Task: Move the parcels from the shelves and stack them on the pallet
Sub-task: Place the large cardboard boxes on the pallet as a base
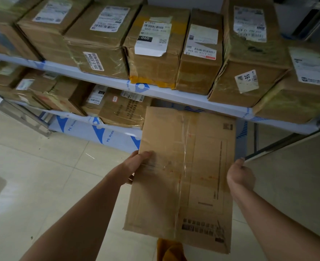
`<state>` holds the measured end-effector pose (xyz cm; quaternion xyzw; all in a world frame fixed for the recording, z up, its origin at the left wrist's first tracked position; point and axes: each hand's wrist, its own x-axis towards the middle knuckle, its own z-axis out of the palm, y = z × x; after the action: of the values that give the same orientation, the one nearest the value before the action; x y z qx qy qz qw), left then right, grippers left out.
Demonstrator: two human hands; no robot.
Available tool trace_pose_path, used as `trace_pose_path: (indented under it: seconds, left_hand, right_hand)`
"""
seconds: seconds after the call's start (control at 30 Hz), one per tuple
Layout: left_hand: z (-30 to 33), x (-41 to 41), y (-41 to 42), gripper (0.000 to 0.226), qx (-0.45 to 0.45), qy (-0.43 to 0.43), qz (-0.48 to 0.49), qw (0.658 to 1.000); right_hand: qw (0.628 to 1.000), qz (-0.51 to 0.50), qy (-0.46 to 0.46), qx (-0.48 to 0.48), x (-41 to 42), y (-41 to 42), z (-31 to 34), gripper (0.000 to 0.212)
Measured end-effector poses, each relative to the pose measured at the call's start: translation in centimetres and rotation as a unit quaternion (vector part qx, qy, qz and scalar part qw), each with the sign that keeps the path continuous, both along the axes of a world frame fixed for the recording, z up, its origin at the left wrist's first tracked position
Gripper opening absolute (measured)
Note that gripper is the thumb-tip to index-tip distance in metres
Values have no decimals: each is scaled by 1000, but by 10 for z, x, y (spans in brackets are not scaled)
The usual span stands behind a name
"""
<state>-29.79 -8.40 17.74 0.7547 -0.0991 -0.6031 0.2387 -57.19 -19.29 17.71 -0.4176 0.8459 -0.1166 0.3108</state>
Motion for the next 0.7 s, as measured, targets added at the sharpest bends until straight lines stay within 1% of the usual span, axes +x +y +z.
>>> trace_pose_path:
  seconds: [0.1, 0.17, 0.23, 0.3, 0.33, 0.4, 0.47, 0.5, 0.57, 0.6, 0.67, 0.7]
  left_hand:
    - [1, -1, 26, 55, -5, 19, 5, 1000]
    - [1, -5, 45, 54, -27, 22, 16, 999]
    - [2, -6, 66, 55, -52, 19, 24, 998]
    - [6, -2, 89, 52, -72, 15, 32, 997]
    - [9, 2, 100, 53, -80, 11, 38, 996]
    - [15, 13, 124, 58, -85, 1, 49, 995]
    - [25, 28, 152, 58, -82, -10, 59, 995]
    - [30, 37, 168, 61, -78, -14, 67, 995]
    - [39, 57, 202, 70, -66, -19, 84, 994]
    - [45, 68, 221, 68, -64, -18, 97, 993]
    - [56, 95, 257, 50, -67, -16, 115, 991]
    - [61, 109, 276, 40, -66, -15, 127, 990]
  right_hand:
    - [999, -46, 0, 5, -4, 41, 3, 68]
    - [996, -90, -5, 0, -4, 71, 6, 64]
    - [993, -112, -46, -8, -1, 99, 11, 50]
    - [991, -95, -94, -8, 5, 126, 16, 39]
    - [990, -87, -107, -7, 9, 138, 19, 38]
    - [991, -85, -102, -10, 23, 159, 26, 40]
    - [988, -119, -99, -26, 44, 177, 34, 46]
    - [986, -127, -100, -30, 55, 186, 37, 47]
    - [989, -107, -97, -22, 80, 210, 43, 47]
    - [991, -86, -96, -19, 94, 222, 47, 45]
    - [991, -48, -126, -16, 128, 244, 55, 44]
    - [991, -28, -127, -11, 147, 254, 60, 45]
